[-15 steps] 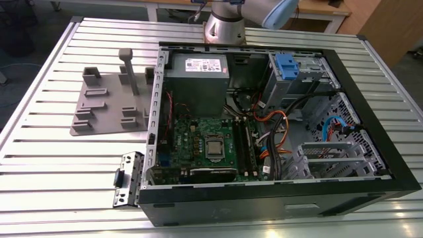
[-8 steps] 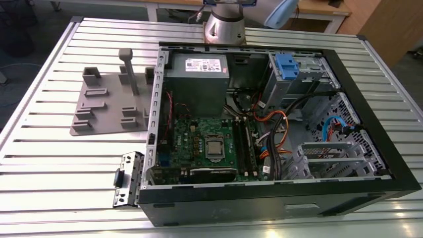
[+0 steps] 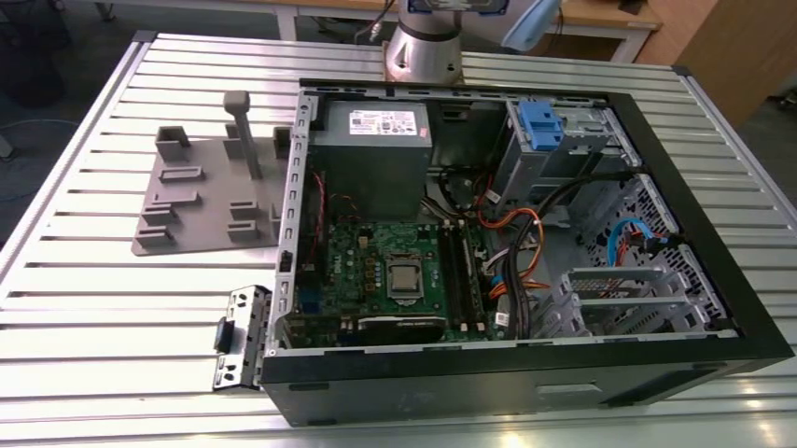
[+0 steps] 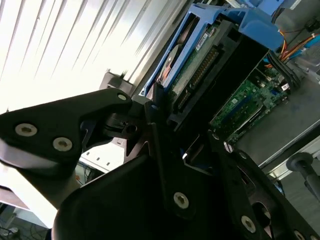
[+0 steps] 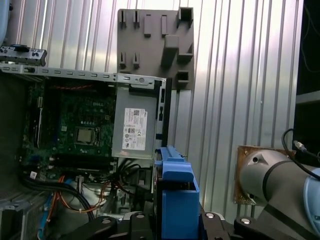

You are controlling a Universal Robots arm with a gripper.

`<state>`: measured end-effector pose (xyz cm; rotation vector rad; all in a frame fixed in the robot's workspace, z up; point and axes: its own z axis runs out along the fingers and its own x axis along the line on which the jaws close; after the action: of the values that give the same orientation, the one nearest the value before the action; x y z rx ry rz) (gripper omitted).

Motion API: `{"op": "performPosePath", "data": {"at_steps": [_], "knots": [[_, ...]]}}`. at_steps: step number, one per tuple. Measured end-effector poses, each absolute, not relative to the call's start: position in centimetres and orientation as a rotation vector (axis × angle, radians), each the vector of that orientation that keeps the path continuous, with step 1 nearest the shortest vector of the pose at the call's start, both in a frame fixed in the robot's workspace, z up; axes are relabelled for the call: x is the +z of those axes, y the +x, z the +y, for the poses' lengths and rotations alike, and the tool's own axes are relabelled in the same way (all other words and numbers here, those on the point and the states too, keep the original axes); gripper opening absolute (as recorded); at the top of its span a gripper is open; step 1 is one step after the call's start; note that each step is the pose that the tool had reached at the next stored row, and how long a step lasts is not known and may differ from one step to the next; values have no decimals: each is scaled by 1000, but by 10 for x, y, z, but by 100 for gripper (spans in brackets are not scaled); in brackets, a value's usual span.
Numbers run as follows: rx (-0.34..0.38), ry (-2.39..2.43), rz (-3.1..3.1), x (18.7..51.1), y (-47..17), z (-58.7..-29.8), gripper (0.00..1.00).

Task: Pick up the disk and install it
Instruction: 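Pick up the disk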

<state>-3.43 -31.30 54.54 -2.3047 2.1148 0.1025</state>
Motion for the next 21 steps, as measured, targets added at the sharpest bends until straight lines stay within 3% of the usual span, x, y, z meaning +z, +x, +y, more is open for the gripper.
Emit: {"op": "performPosePath", "data": {"at_steps": [12, 21], "knots": [[103, -2305, 2115, 544, -5, -316, 36], [103, -2289, 2131, 541, -4, -338, 36]]}}
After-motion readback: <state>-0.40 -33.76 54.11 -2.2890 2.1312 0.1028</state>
